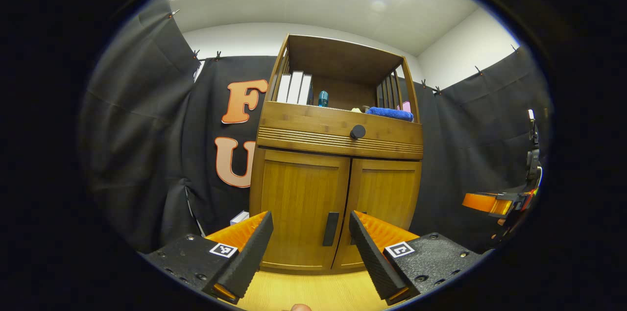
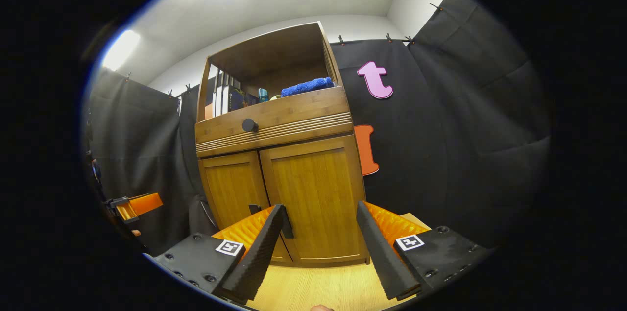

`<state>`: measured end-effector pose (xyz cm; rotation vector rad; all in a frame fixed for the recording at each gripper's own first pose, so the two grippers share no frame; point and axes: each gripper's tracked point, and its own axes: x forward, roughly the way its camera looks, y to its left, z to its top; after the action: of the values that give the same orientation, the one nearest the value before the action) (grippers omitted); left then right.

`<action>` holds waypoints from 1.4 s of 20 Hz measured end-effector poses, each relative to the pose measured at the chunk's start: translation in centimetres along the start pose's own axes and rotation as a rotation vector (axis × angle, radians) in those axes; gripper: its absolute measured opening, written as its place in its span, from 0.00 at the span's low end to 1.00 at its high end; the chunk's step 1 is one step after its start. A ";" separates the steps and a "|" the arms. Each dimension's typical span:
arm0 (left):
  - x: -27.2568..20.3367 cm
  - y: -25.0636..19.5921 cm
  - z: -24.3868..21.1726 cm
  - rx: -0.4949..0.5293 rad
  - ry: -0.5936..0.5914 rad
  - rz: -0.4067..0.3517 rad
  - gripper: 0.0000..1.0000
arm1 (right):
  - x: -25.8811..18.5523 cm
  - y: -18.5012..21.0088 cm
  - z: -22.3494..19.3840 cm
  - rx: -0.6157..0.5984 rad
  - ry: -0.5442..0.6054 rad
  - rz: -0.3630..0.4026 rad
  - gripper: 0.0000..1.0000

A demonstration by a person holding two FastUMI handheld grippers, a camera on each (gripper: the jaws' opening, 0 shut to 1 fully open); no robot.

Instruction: Open the right door of the double-door shoe cabinet with the right hand, and open the left door with the left hand.

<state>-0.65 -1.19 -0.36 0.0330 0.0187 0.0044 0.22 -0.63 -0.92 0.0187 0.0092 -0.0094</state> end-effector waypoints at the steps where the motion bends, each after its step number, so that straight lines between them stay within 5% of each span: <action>1: 0.0 0.0 -0.1 0.002 0.002 0.000 0.92 | 0.6 0.2 -0.3 -0.001 0.005 0.001 0.97; 28: 0.0 7.3 -2.6 0.076 0.062 0.045 0.92 | 21.0 8.7 -15.3 -0.042 0.113 -0.002 0.98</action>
<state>-0.77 6.15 -2.75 0.1097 0.0800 0.0495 21.20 8.14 -16.27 -0.0232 0.1223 -0.0101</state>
